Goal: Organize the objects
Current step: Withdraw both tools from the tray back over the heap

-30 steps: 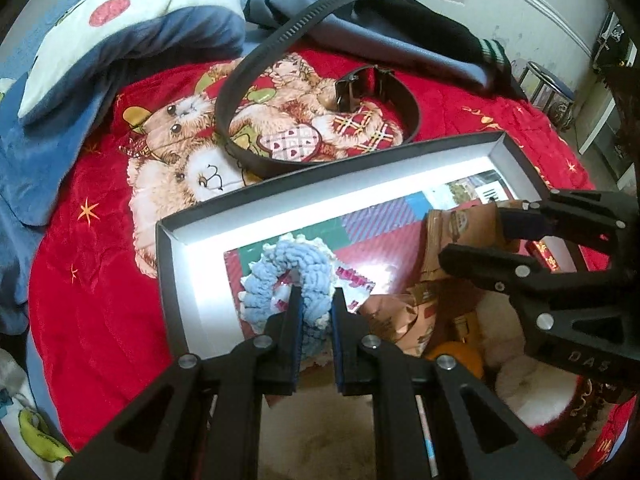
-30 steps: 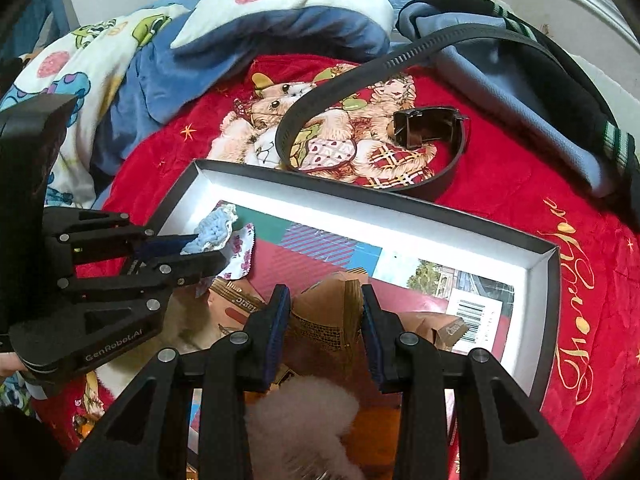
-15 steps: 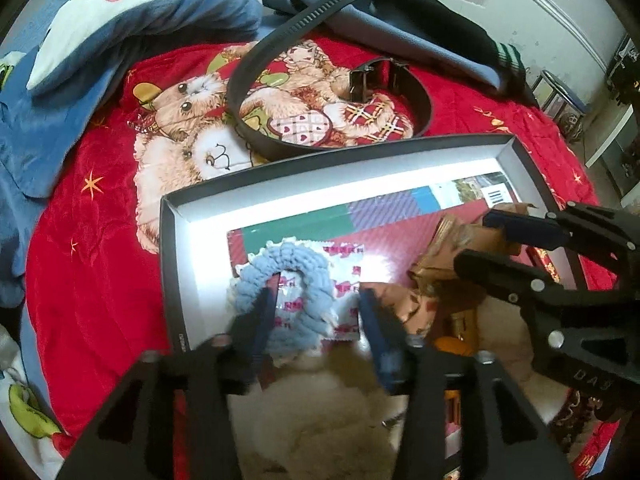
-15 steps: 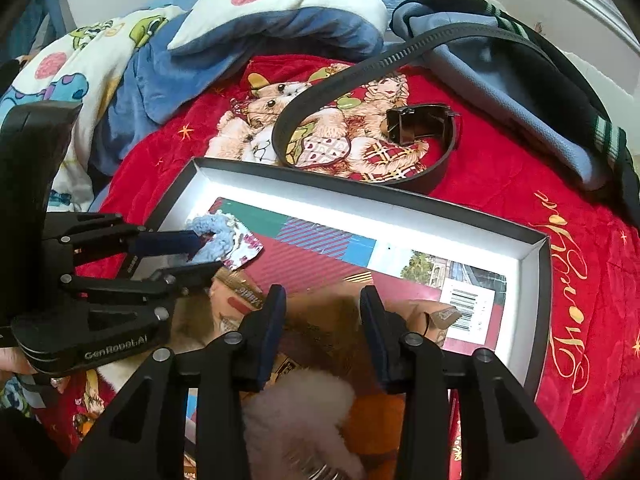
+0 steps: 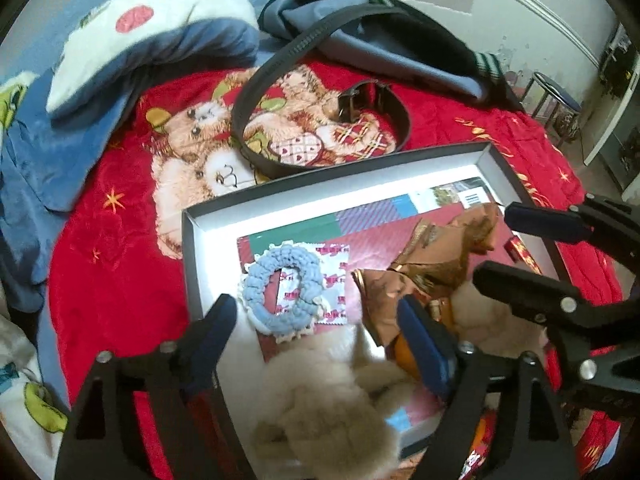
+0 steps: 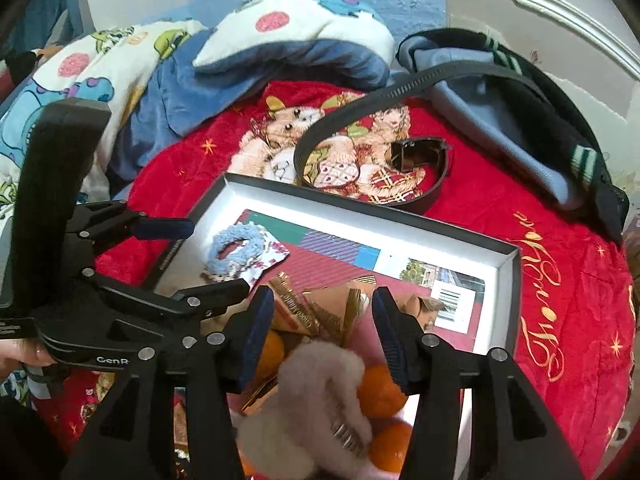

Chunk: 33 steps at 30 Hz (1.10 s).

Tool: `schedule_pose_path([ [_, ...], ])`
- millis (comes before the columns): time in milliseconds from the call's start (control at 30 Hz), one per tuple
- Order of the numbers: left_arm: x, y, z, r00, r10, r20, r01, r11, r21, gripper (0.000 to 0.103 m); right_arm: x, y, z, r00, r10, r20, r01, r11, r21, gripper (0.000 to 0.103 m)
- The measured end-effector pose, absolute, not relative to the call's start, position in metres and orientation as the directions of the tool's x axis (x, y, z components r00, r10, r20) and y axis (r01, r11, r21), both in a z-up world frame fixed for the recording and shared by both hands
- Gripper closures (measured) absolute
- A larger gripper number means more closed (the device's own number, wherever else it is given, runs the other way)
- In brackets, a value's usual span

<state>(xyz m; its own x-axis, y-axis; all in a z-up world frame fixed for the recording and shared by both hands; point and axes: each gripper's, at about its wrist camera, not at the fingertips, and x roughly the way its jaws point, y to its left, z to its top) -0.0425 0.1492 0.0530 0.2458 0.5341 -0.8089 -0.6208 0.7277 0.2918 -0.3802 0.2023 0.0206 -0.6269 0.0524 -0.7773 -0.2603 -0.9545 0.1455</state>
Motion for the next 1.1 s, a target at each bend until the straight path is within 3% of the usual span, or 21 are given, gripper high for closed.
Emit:
schedule_pose_path([
  [367, -0.076, 0.110, 0.077, 0.283, 0.553, -0.784, -0.652, 0.710, 0.266, 0.013, -0.302, 0.178, 0.057, -0.685, 0.079, -0.724, -0.286, -0.943, 0.168, 0.052],
  [933, -0.159, 0.018, 0.078, 0.273, 0.532, -0.801, -0.664, 0.707, 0.243, 0.014, -0.158, 0.137, 0.042, -0.602, 0.085, -0.794, -0.355, -0.919, 0.171, 0.052],
  [1100, -0.188, -0.012, 0.056, 0.271, 0.482, -0.833, -0.658, 0.725, 0.205, 0.015, -0.128, 0.128, 0.023, -0.569, 0.061, -0.820, -0.385, -0.901, 0.200, 0.042],
])
